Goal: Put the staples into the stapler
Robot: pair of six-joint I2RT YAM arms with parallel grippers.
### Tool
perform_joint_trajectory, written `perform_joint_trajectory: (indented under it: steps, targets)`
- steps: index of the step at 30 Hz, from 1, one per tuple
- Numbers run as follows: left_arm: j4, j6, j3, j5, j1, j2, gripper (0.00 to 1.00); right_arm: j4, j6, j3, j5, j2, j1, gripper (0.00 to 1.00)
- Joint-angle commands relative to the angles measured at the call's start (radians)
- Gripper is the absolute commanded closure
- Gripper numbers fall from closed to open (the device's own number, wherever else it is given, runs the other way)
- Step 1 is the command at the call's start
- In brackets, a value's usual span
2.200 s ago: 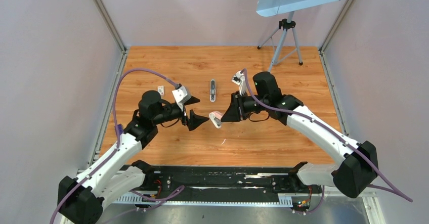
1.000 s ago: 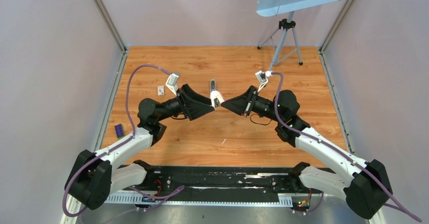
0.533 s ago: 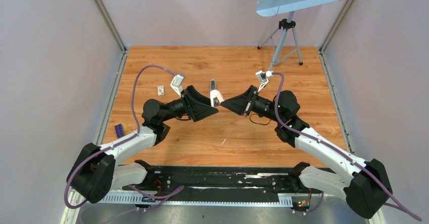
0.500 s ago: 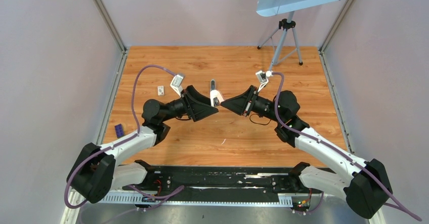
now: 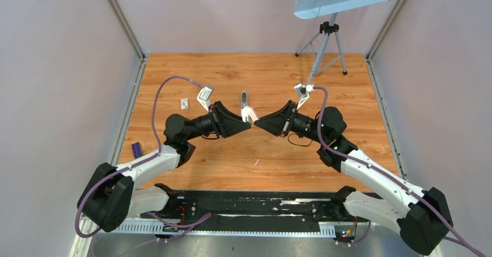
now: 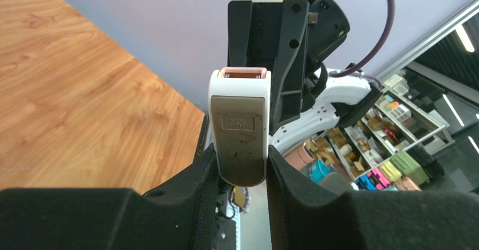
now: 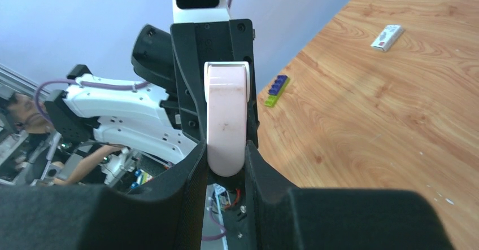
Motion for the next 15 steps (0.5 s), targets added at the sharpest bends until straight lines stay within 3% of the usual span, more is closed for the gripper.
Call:
perform_joint_trajectory:
  steps: [1, 3, 5, 15]
  targets:
    - [-0.158, 0.118, 0.053, 0.085, 0.001, -0.053, 0.94, -0.157, -0.132, -0.008, 0.006, -0.067, 0.004, 1.0]
    - [-0.258, 0.191, 0.072, 0.108, 0.003, -0.082, 1.0, -0.179, -0.172, -0.021, -0.001, -0.103, 0.001, 1.0]
    - [-0.381, 0.288, 0.091, 0.11, 0.007, -0.124, 1.0, -0.22, -0.215, -0.024, -0.01, -0.137, -0.011, 1.0]
    - [-1.265, 1.039, 0.325, 0.091, 0.007, -0.234, 1.0, -0.283, -0.38, -0.031, -0.178, -0.157, -0.04, 1.0]
